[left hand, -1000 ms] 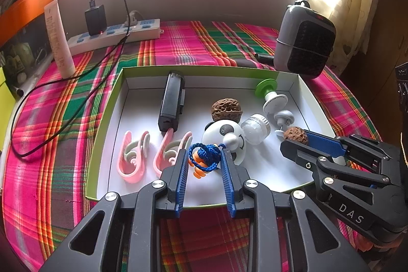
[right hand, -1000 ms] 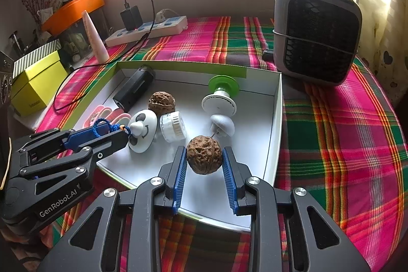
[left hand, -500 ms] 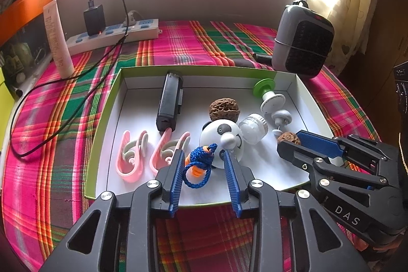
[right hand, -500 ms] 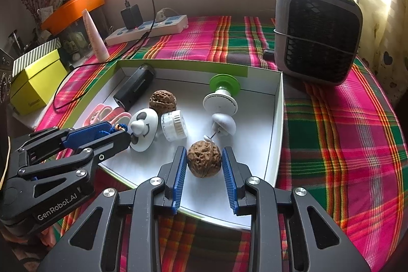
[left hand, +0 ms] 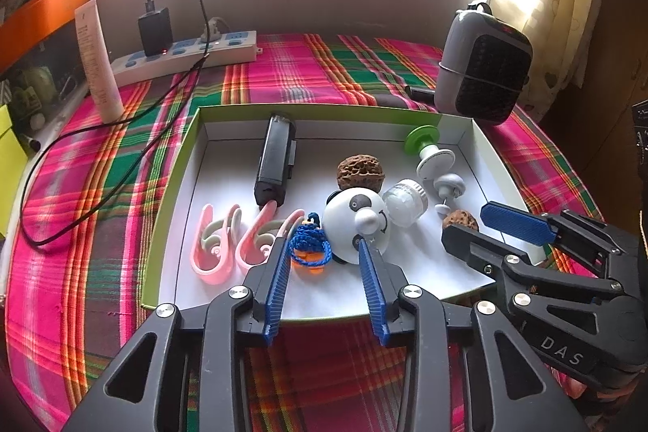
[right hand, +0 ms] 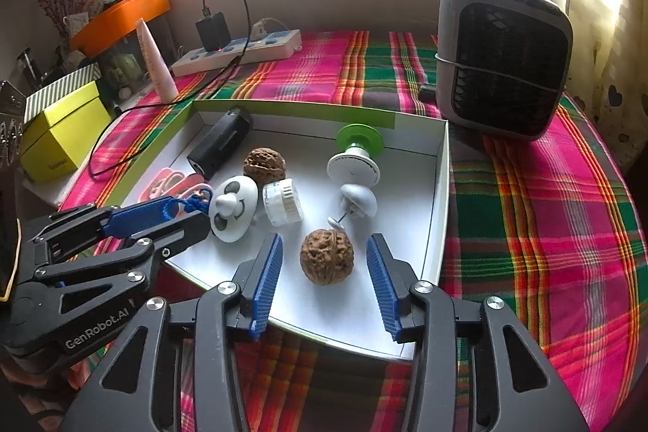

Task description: Organize objects

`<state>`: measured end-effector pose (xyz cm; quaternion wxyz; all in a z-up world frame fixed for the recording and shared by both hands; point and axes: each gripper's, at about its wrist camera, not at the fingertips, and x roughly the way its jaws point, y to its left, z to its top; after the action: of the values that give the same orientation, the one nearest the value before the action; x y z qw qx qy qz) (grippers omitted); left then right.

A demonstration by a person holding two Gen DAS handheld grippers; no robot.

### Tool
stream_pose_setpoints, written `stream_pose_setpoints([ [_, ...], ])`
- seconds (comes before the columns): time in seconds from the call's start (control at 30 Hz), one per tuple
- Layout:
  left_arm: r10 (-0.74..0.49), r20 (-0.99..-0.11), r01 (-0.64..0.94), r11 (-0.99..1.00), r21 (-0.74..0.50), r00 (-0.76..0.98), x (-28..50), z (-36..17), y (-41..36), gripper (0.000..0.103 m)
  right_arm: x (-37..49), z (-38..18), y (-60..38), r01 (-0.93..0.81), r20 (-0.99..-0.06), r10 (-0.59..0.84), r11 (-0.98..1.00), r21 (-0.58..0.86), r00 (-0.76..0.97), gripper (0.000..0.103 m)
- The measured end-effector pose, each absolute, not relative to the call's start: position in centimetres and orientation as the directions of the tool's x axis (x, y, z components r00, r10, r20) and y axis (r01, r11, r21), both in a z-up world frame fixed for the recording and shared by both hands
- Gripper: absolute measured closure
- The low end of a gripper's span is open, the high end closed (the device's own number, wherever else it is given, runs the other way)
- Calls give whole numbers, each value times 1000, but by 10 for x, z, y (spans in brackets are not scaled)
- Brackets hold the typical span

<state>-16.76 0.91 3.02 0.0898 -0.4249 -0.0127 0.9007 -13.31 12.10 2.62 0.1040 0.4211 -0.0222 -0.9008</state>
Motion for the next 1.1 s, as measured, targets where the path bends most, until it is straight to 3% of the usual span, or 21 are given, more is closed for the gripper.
stream_pose_setpoints([
  [1.1, 142, -731, -111, -990, -91, -667, -143, 49, -12, 66, -109, 45, 129, 143, -717, -188, -982, 124, -671, 58],
])
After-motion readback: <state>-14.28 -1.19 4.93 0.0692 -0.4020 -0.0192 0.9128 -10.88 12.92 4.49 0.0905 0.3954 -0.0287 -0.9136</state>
